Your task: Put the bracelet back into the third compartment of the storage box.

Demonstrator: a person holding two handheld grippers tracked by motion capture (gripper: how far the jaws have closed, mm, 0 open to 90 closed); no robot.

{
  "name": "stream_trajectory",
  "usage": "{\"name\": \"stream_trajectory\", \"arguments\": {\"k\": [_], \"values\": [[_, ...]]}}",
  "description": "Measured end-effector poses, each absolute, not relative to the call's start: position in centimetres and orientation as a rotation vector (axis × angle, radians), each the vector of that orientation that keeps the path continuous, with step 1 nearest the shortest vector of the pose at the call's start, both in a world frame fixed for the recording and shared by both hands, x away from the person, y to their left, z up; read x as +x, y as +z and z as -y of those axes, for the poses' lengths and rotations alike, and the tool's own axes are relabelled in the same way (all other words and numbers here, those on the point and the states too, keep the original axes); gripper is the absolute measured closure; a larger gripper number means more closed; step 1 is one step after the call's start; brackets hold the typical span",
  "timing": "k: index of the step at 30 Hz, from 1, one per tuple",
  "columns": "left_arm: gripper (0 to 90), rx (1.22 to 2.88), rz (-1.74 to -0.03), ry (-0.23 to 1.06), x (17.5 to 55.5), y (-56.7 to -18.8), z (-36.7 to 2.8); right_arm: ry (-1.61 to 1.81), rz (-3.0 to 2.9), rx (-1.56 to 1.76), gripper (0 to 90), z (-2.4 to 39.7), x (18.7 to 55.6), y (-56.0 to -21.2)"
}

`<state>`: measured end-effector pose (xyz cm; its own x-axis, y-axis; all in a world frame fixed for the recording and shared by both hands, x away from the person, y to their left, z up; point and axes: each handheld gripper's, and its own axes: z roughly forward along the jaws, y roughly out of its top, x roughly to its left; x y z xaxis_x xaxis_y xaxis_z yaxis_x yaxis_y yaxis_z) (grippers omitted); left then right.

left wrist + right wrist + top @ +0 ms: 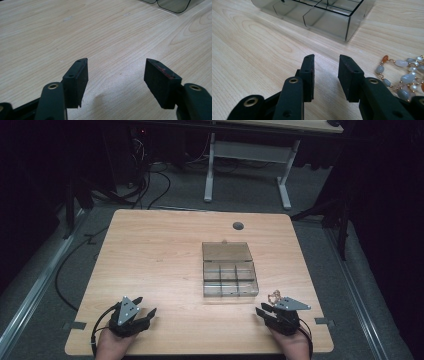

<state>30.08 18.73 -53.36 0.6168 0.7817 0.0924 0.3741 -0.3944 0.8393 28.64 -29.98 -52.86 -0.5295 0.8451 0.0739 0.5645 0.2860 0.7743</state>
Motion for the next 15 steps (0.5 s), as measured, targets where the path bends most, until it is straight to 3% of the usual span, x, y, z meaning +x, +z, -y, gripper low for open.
{"name": "stream_trajectory", "arguments": {"k": [15], "values": [[36.7, 2.003, -0.905, 0.616, 30.03, -53.36, -18.76, 1.085, -2.223, 1.286, 62.1, 29.86, 28.80, -52.91]]}}
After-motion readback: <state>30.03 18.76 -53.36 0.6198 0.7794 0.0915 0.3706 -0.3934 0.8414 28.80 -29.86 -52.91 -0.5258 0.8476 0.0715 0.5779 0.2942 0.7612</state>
